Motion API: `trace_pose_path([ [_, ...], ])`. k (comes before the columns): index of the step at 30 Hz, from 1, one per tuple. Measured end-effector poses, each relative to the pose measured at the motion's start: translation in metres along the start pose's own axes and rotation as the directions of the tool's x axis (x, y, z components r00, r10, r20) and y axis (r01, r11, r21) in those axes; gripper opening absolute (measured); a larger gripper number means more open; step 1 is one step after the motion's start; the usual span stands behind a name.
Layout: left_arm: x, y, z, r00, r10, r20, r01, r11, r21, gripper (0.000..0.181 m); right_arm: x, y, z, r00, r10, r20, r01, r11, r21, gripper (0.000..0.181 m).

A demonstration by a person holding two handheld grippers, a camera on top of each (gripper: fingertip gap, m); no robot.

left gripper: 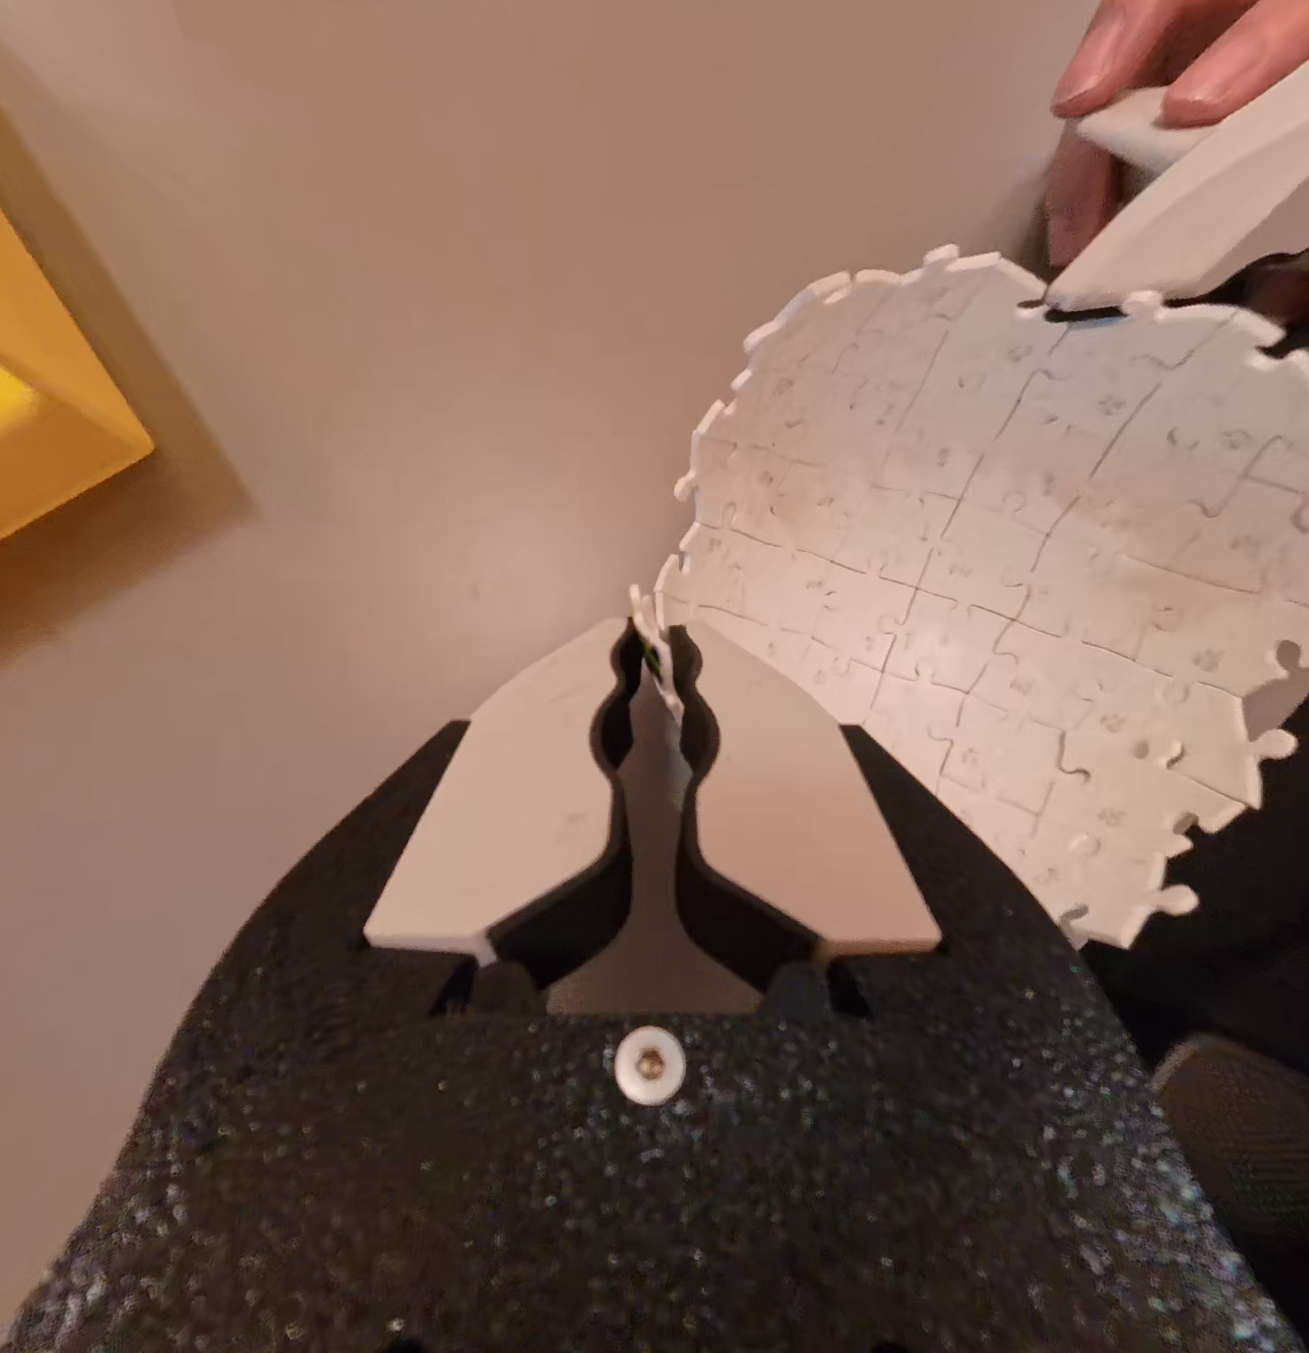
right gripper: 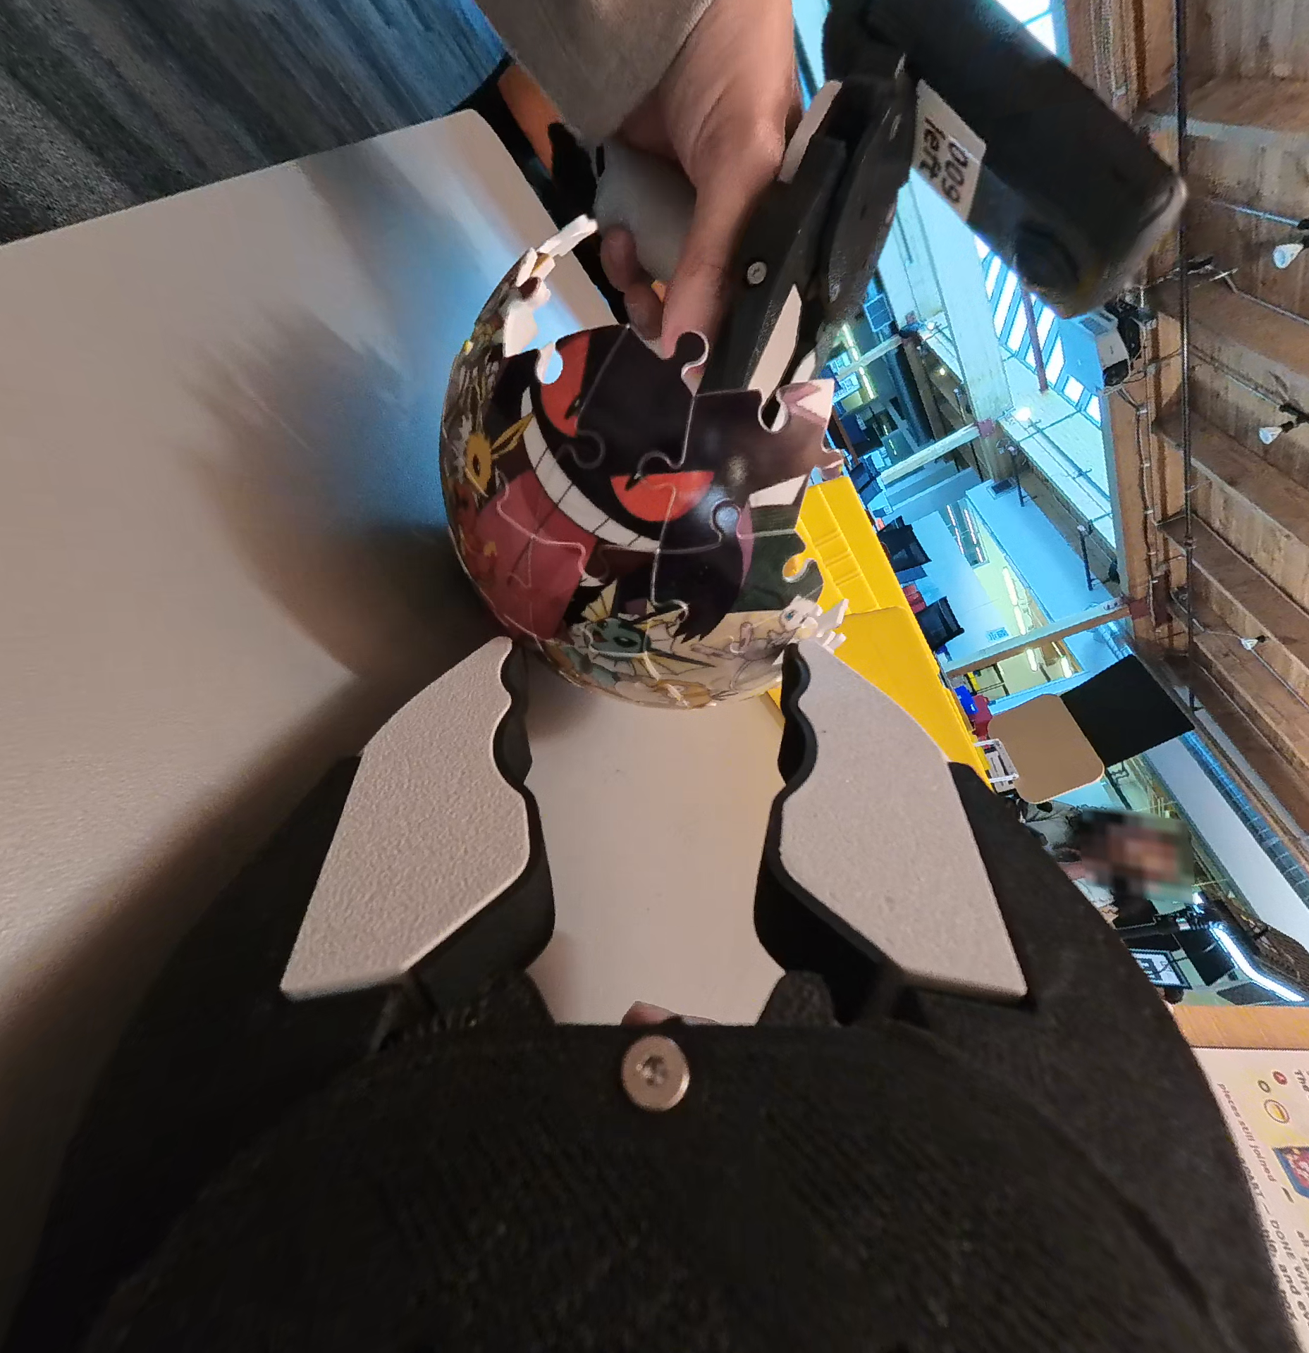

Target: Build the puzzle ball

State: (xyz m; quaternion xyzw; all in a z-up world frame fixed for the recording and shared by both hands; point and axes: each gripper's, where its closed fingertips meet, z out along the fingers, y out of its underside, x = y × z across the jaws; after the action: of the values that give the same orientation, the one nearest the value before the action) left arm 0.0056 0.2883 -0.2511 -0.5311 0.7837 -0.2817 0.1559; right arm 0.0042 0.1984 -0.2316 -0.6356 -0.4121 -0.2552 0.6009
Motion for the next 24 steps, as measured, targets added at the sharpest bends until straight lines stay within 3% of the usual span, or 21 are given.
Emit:
trace_pose_path([
  [7, 0.003, -0.001, 0.000, 0.991, -0.003, -0.131, 0.012, 0.997, 0.073, 0.004, 0.000, 0.000, 0.000, 1.000, -0.002, -0.001, 0.002, 1.000, 0.001, 0.067],
  [14, 0.003, -0.003, 0.003, 0.988, -0.003, -0.152, 0.017, 0.996, 0.093, 0.004, 0.000, 0.000, -0.001, 1.000, -0.003, -0.001, 0.004, 1.000, 0.002, 0.067],
  [19, 0.007, -0.004, 0.001, 0.977, -0.084, -0.195, 0.104, 0.990, 0.092, 0.031, -0.001, 0.000, -0.001, 1.000, -0.005, 0.001, 0.005, 1.000, 0.002, 0.066],
  [24, 0.007, 0.008, -0.007, 0.966, -0.164, -0.201, 0.168, 0.986, 0.006, 0.035, -0.002, 0.000, -0.001, 1.000, -0.012, 0.005, 0.012, 1.000, 0.002, 0.064],
])
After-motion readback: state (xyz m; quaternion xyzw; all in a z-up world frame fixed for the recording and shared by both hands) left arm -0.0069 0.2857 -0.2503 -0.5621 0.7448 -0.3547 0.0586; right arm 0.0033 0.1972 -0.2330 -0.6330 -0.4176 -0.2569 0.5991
